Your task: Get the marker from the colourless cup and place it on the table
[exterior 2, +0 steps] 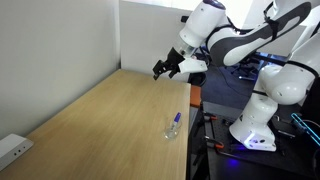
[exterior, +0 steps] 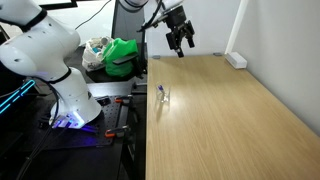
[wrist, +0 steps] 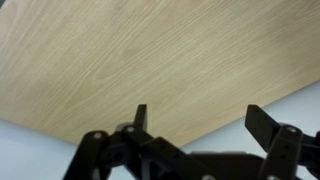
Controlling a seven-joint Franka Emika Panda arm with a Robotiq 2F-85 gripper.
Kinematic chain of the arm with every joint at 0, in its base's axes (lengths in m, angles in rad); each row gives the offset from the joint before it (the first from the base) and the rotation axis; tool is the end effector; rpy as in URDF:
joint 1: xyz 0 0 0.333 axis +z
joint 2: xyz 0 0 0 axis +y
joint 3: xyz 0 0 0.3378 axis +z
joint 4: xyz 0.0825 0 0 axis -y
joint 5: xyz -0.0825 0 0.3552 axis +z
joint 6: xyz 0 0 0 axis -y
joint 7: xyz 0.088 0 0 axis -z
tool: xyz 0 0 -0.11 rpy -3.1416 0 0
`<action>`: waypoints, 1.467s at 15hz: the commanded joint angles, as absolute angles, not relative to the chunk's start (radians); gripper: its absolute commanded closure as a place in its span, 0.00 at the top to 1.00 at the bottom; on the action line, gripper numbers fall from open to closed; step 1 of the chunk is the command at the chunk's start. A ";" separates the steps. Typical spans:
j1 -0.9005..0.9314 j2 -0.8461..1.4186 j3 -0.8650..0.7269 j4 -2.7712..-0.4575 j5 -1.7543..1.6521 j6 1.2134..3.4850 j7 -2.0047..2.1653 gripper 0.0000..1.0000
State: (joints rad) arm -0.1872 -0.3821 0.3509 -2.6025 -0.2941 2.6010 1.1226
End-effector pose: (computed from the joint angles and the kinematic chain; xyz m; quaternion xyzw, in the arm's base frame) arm 0.4011 0.0771 0.4477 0.9082 -0.3483 0.2305 0.0283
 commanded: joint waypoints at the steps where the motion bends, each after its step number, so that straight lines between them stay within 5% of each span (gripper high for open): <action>1: -0.162 -0.380 0.325 -2.601 -0.309 2.596 1.131 1.00; 10: -0.263 -0.529 0.392 -2.640 -0.465 2.567 1.591 1.00; 22: -0.112 -0.479 0.454 -2.592 -0.453 2.265 1.896 1.00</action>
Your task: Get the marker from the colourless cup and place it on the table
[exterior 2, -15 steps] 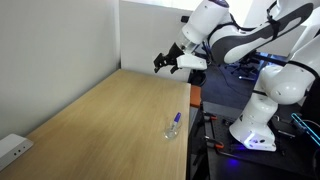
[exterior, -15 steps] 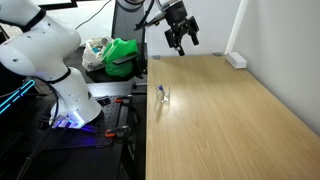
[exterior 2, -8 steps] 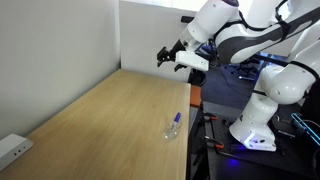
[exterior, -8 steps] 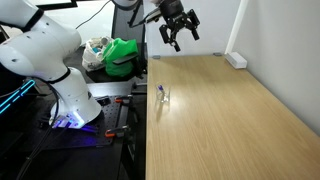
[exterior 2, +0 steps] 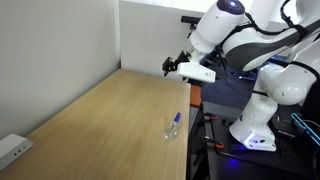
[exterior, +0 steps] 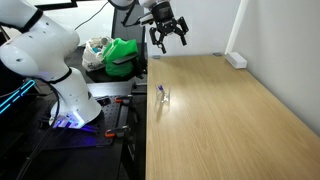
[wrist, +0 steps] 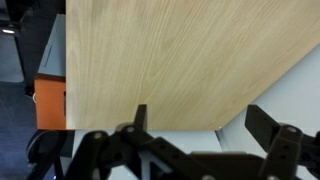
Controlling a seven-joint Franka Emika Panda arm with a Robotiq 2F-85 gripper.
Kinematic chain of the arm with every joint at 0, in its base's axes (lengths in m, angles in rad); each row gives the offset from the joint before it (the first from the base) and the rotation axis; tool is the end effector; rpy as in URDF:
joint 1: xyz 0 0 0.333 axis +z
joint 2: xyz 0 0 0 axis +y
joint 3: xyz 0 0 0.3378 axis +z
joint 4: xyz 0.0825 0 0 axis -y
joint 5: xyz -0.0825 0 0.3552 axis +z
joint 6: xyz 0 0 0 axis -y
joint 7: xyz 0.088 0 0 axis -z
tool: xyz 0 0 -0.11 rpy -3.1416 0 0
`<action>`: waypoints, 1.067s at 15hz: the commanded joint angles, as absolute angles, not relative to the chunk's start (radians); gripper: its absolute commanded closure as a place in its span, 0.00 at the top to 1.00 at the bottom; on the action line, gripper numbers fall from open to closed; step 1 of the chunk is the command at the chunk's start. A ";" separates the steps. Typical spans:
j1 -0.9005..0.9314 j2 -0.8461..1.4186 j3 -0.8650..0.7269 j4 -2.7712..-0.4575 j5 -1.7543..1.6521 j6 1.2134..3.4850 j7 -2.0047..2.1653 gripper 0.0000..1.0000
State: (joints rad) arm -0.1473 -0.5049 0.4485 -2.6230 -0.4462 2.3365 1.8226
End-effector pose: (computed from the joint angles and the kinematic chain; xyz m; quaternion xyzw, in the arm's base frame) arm 0.3552 0.1089 0.4506 0.7741 -0.5665 0.2715 0.0787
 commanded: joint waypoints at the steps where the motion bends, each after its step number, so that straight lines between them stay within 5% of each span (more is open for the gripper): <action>1: -0.102 -0.468 0.457 -2.589 -0.457 2.252 1.921 1.00; 16: 0.010 -0.213 0.401 -2.528 -0.477 2.203 2.042 1.00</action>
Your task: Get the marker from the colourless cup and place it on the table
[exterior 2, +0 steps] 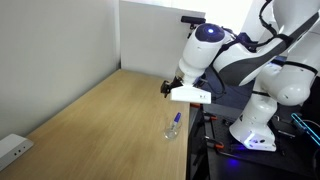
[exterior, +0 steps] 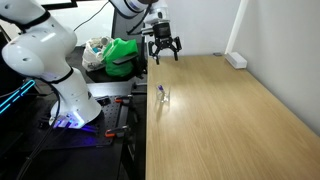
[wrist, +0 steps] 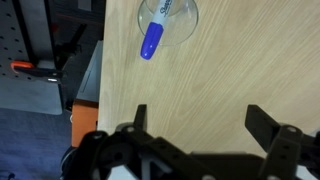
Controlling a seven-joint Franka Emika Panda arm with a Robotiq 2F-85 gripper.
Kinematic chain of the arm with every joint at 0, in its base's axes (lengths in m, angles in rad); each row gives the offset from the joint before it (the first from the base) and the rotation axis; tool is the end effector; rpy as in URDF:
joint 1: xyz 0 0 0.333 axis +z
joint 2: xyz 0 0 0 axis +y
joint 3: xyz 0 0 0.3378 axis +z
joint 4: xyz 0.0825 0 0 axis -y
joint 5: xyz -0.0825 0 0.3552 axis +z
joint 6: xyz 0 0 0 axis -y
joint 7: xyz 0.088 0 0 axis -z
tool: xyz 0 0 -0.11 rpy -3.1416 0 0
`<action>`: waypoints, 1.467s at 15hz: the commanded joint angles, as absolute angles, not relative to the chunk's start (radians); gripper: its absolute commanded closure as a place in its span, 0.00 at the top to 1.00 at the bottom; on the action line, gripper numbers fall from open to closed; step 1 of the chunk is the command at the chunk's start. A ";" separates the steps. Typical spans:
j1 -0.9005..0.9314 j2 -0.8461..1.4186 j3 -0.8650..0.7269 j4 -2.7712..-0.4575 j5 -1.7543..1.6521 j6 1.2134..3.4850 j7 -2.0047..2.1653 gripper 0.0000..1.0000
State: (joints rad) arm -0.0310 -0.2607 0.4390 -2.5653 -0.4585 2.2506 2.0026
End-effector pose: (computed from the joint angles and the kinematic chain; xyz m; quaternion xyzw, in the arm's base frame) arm 0.3695 0.1455 0.3835 0.7738 -0.5906 0.1921 0.1243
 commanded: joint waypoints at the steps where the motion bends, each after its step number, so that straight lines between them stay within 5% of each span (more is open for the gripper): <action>1: 0.020 -0.205 0.390 -2.529 -0.474 2.207 2.037 1.00; 22: 0.136 -0.125 0.355 -2.538 -0.504 2.134 2.335 1.00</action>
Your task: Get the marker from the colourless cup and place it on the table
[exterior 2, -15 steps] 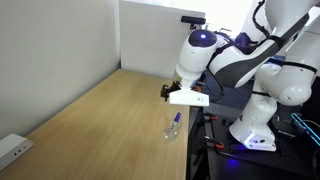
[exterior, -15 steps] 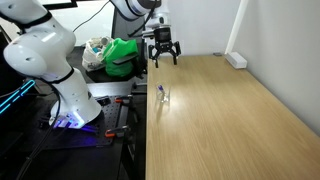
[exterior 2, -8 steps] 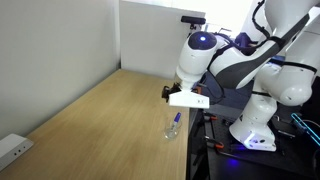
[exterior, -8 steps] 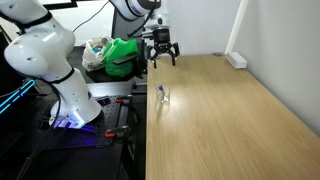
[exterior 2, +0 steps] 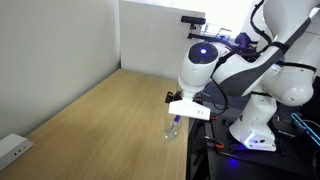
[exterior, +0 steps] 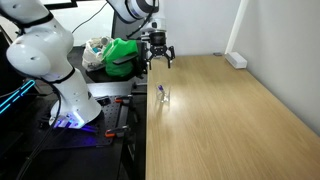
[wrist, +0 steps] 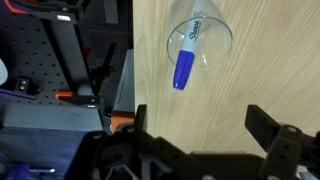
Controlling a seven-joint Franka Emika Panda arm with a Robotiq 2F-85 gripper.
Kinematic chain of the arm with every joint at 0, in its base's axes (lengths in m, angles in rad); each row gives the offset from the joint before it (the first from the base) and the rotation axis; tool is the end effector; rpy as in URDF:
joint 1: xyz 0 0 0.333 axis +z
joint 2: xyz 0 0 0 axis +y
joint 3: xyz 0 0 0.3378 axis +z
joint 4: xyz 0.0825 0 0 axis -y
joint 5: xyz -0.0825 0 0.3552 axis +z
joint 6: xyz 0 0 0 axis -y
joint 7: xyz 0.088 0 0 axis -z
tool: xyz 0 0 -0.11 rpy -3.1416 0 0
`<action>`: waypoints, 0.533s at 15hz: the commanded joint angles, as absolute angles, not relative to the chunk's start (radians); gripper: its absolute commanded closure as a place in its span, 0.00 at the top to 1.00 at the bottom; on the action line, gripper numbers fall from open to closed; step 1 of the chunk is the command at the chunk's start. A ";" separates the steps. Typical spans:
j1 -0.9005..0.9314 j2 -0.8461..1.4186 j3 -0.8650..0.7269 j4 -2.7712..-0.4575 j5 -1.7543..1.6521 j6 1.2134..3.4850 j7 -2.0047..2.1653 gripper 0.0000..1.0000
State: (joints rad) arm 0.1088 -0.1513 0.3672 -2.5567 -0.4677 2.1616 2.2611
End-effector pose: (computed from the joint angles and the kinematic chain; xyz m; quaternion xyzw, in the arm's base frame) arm 0.3581 0.1621 0.3437 0.7170 -0.6553 0.1707 0.1652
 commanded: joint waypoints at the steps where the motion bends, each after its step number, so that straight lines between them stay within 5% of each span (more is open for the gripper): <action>1: 0.139 -0.119 0.353 -2.538 -0.511 2.137 2.353 1.00; 8: 0.153 -0.042 0.332 -2.525 -0.594 2.148 2.514 1.00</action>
